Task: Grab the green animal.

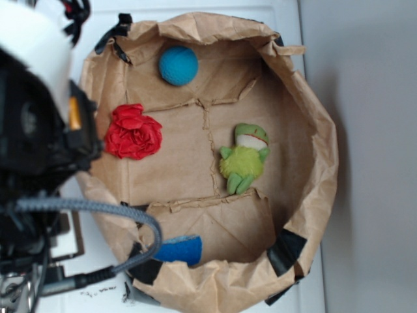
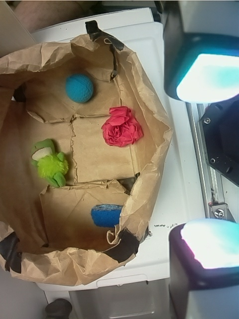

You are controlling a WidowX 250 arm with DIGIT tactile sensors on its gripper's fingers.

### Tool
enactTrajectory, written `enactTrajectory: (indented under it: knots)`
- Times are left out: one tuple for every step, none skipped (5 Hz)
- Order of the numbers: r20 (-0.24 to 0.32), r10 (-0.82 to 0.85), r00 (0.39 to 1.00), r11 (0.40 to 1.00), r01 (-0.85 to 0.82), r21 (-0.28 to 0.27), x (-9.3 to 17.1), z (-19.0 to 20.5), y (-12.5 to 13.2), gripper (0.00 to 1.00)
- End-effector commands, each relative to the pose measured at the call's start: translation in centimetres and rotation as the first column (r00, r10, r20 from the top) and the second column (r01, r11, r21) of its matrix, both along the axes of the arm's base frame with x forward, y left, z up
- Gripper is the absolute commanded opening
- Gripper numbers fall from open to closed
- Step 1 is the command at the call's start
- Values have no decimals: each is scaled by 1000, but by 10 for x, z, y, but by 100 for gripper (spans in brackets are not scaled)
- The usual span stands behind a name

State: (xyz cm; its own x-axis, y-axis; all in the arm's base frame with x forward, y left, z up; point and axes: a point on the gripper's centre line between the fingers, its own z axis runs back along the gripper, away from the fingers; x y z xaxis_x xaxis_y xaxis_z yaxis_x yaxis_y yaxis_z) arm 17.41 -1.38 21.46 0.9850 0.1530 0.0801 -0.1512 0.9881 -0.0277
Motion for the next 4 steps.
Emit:
enactTrajectory:
  knots:
    - [134,262,956,964,-254,-74,53,-36,-7,100]
    - [139,427,894,900,-405,-161,64,-57,3,100]
    - [147,536,831,843,-520,-134,98,-83,15,100]
    - [179,571,801,820,-563,-97,128,-110,17,100]
